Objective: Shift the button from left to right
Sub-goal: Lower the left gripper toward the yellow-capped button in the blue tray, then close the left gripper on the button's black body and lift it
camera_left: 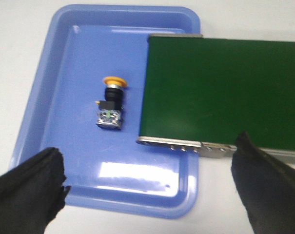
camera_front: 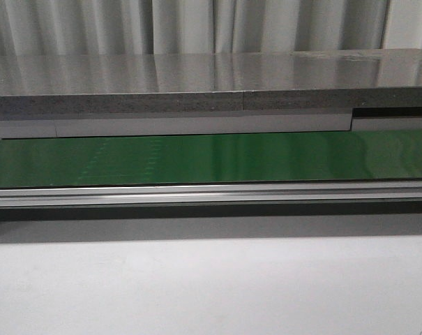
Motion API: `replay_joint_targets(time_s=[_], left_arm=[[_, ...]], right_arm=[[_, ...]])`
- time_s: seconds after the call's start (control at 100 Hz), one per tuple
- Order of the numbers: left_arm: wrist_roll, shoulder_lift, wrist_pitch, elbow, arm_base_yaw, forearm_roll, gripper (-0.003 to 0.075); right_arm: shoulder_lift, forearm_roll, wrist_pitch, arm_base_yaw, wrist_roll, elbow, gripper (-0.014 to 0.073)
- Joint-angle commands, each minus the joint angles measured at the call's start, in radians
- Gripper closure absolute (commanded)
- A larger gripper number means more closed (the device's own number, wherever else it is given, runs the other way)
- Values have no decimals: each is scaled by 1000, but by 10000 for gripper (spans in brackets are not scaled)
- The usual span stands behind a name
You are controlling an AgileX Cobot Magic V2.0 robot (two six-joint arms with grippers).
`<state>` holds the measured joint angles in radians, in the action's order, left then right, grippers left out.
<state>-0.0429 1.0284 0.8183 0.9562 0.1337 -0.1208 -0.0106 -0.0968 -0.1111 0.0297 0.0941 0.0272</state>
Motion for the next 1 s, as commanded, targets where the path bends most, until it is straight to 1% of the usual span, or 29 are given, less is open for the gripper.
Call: replay_joint_targets(time_s=[0.0,0.13,0.19,0.35,0.47,0.73,0.99], left_arm=[[43,73,-66,101,56,15,59],[124,196,-66,190,129,93,59],[141,258,-64,231,158,121,59],[167,407,-61,310,218,114,59],[174,500,-64,340,252,114,59],[181,649,-84,345,261,121,60],[187,729,-128,347,261,144,60]], right_arm=[[-21,4,75,-5,6,-15,661],[-21,4,75,-5,6,-15,661],[-21,4,75,-5,6,-15,661],[-21,4,75,-5,6,-15,661],[-21,4,75,-5,6,-15,661],[-21,4,75,-5,6,-15,661],[-21,4,75,-5,6,-15,661]])
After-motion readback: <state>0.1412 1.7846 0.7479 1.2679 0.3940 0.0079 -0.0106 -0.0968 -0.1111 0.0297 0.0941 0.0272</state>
